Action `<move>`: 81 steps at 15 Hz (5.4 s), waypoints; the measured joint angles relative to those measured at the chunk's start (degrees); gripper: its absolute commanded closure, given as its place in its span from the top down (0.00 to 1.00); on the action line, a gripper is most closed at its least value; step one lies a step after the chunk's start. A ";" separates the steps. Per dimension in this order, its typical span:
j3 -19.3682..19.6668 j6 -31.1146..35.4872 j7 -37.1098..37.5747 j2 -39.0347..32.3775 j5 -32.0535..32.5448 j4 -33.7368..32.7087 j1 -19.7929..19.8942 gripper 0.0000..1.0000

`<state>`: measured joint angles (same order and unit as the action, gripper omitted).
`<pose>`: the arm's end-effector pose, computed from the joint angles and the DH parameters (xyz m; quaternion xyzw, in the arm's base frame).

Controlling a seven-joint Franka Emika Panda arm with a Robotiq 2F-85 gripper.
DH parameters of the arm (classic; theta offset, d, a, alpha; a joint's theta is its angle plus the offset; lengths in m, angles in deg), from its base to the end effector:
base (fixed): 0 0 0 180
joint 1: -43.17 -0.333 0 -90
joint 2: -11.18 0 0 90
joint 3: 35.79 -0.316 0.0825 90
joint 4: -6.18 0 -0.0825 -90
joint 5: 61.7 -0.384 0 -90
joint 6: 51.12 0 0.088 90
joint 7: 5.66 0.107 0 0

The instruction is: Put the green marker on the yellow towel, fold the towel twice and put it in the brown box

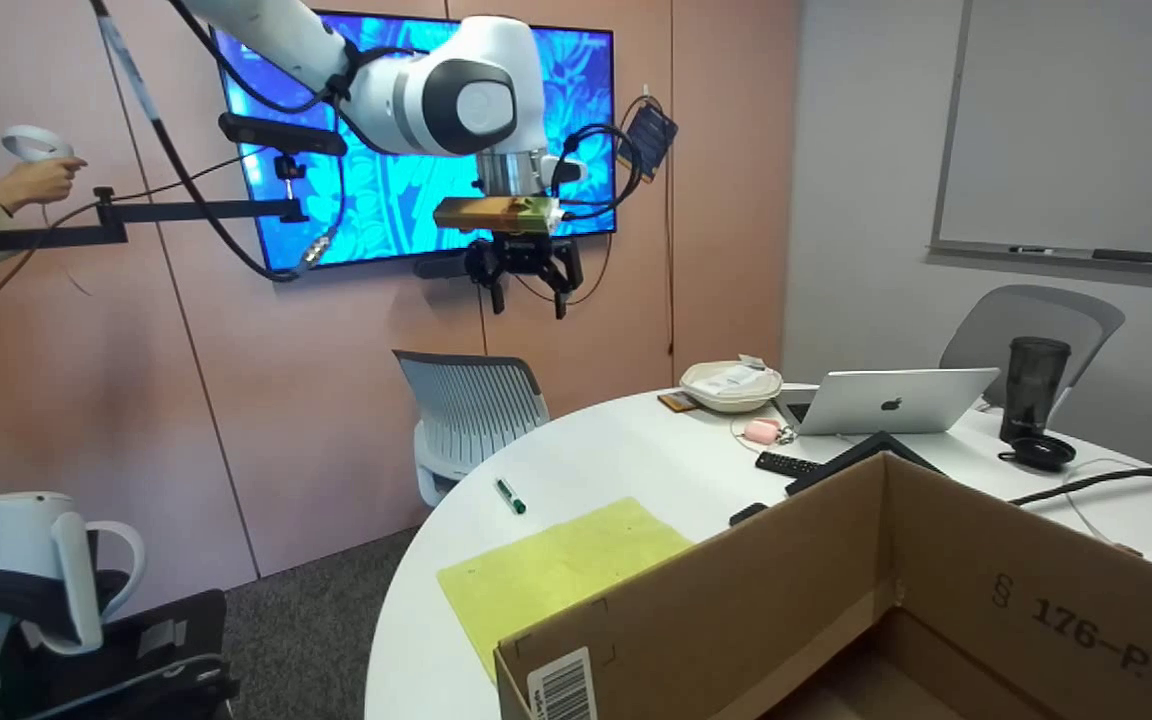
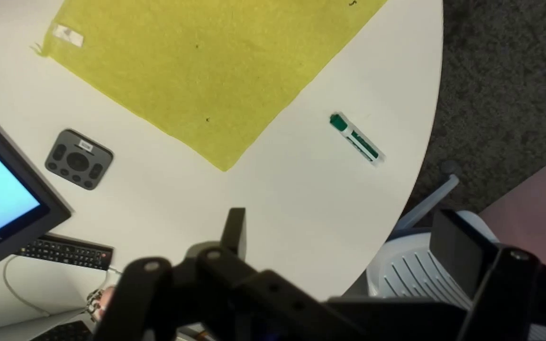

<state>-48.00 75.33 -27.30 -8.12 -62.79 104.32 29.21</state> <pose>0.6017 0.2815 0.4129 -0.9158 -0.3910 -0.0803 0.0457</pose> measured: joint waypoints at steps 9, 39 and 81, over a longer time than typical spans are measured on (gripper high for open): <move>-1.55 1.53 -3.34 -18.92 1.69 -15.57 -1.45 1.00; -3.76 11.12 -24.53 -48.15 16.19 -31.13 -12.23 1.00; -4.58 -0.27 -19.76 -42.49 13.65 -32.32 1.66 0.18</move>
<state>-52.58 75.05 -47.07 -50.60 -49.14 72.00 30.87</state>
